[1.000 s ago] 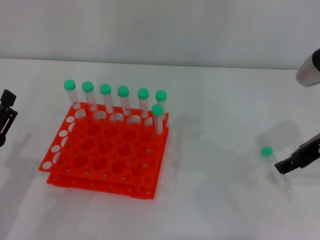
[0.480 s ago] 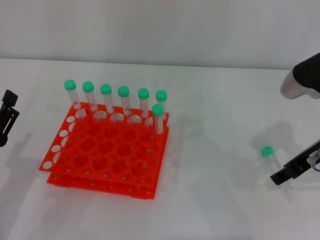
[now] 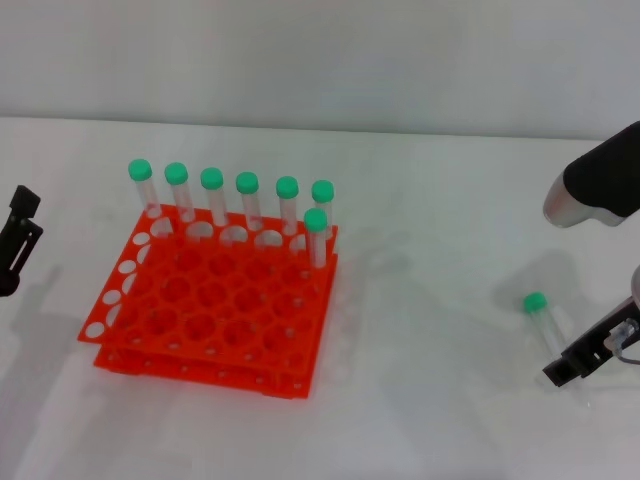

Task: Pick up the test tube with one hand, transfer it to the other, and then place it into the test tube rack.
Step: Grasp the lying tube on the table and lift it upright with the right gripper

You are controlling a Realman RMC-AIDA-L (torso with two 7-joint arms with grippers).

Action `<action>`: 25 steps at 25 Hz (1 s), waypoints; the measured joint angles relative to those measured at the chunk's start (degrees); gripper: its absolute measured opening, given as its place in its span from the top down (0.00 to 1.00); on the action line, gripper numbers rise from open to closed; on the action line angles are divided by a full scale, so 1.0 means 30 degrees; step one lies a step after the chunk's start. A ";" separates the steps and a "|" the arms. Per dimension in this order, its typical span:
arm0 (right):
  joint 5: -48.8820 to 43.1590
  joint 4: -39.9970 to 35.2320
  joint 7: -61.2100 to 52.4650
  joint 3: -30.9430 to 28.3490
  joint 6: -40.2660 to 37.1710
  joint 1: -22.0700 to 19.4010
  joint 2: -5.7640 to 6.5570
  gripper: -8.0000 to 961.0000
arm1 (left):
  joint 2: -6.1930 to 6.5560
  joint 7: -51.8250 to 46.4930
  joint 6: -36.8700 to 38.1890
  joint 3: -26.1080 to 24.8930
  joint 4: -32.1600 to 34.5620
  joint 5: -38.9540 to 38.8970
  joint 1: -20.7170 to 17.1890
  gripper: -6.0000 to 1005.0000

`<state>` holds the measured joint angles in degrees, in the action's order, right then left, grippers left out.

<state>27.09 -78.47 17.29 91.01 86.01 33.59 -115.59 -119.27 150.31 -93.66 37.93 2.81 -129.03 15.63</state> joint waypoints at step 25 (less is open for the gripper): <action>0.0038 0.1856 -0.0093 0.0073 -0.0576 0.0738 0.0017 0.71 | 0.0011 -0.0232 0.0000 0.0069 0.0119 0.0019 0.0034 0.19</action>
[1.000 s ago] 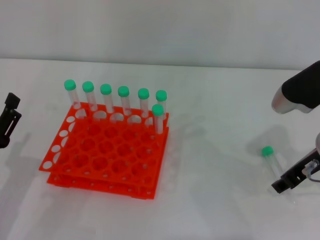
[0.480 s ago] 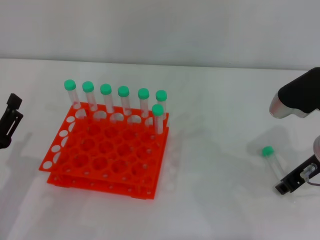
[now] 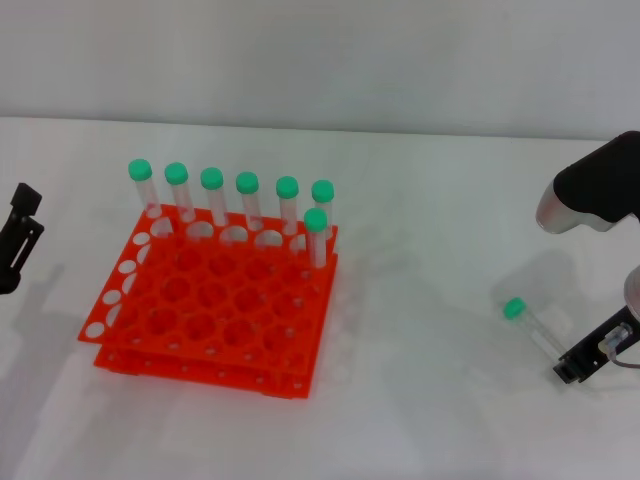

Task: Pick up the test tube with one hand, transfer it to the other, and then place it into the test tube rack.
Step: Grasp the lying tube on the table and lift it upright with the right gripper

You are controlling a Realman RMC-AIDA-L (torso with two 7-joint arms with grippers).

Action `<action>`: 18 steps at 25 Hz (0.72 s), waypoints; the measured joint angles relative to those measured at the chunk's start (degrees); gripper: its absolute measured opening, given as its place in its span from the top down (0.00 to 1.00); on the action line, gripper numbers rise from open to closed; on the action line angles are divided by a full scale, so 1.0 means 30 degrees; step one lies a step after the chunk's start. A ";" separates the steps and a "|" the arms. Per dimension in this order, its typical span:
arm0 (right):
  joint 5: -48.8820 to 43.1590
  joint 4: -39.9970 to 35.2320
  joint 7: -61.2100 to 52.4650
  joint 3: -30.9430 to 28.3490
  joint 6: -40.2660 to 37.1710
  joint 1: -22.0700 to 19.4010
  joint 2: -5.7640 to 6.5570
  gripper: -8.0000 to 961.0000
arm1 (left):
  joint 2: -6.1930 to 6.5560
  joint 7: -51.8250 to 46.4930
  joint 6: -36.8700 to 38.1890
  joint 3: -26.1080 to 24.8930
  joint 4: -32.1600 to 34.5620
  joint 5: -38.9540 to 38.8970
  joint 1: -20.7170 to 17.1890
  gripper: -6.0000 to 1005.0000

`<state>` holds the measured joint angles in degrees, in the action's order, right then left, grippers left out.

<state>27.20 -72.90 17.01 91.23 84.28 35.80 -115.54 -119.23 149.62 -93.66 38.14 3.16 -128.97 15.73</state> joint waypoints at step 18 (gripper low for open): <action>-0.0016 0.0587 0.0190 -0.0034 -0.0022 0.0432 0.0042 0.77 | -0.0012 -0.0011 -0.0016 -0.0001 -0.0060 -0.0019 0.0002 0.19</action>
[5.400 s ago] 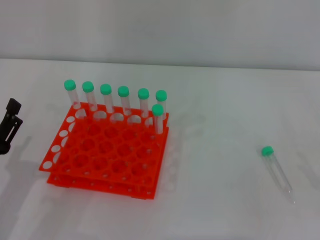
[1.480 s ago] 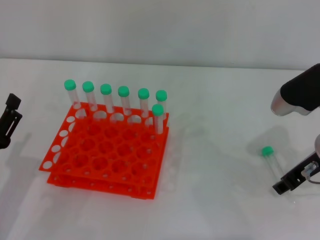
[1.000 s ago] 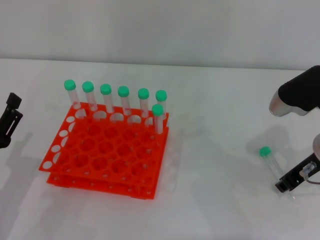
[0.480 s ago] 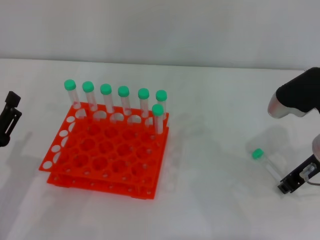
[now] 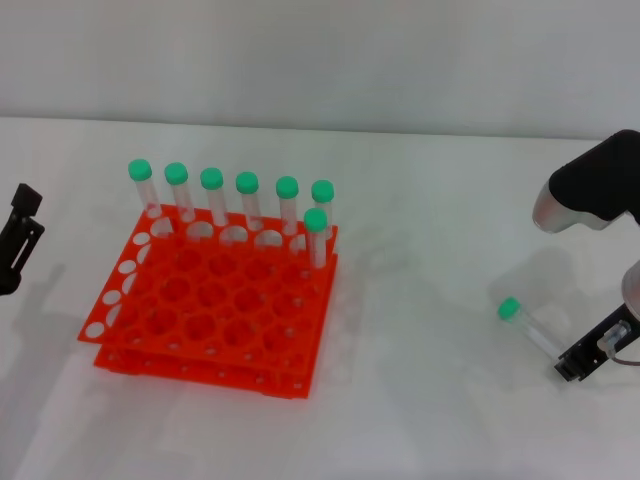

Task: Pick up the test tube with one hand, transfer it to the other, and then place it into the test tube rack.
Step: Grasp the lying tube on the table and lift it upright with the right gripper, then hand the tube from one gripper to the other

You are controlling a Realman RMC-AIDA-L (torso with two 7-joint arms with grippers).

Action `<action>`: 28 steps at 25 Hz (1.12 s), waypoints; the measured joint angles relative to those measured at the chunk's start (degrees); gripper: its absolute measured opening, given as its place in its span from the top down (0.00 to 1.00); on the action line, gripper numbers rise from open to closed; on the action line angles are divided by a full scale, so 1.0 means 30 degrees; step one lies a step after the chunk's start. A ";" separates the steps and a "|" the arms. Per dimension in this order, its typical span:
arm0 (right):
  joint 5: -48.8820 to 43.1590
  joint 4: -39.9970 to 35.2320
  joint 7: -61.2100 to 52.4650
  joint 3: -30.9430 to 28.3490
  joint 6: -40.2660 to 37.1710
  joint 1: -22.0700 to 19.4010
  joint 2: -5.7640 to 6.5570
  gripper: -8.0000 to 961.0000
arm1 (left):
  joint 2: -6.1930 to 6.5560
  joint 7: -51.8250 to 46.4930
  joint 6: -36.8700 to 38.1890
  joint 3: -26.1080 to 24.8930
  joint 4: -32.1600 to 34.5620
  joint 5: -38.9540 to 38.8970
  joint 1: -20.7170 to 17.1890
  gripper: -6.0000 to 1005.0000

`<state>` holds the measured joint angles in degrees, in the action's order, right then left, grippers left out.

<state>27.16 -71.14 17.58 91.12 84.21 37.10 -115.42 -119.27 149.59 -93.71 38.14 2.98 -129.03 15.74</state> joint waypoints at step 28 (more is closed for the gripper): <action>1.3684 -0.3346 1.4714 -0.6741 -0.5190 -0.6607 0.0120 0.79 | 0.0193 -1.1963 -0.0012 0.0059 0.7030 0.7868 0.1340 0.19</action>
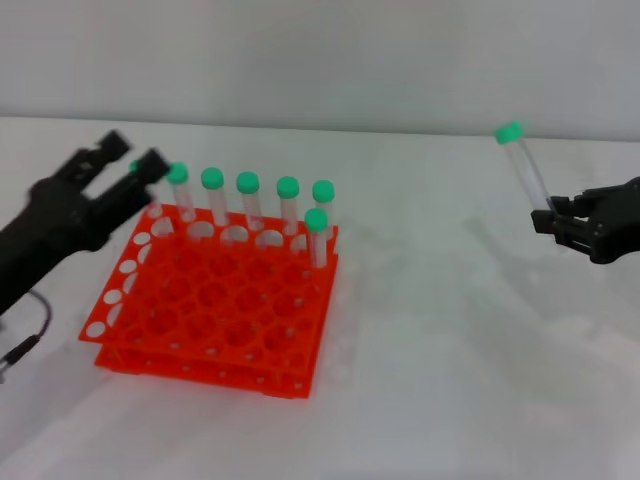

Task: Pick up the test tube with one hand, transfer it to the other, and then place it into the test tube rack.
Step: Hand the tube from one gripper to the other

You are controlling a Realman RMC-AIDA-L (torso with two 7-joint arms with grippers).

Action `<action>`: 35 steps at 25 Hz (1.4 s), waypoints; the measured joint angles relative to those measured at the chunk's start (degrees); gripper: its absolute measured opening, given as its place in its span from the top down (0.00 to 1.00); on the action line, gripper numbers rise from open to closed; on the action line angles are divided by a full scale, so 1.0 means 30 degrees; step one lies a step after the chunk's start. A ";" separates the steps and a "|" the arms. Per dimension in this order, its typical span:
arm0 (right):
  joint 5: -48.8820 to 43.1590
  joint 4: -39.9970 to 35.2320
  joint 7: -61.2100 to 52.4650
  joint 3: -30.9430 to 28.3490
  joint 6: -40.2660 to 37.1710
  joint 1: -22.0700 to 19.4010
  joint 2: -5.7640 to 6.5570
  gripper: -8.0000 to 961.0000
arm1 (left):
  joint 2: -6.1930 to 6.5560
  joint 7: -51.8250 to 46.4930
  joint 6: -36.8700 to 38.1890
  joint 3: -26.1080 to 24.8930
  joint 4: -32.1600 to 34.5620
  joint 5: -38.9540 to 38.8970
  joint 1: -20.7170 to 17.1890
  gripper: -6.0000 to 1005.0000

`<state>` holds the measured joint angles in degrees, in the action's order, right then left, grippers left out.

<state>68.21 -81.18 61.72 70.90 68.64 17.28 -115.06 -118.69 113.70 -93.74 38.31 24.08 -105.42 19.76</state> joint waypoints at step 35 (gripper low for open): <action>0.5284 0.5012 0.7634 -0.0188 0.2111 0.1392 -0.0121 0.78 | -0.0221 -0.4452 0.2677 0.5434 0.0306 0.3775 0.6399 0.19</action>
<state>84.06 -66.14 84.62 70.34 74.98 21.45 -115.42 -119.35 100.34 -85.71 54.61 24.99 -94.10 38.96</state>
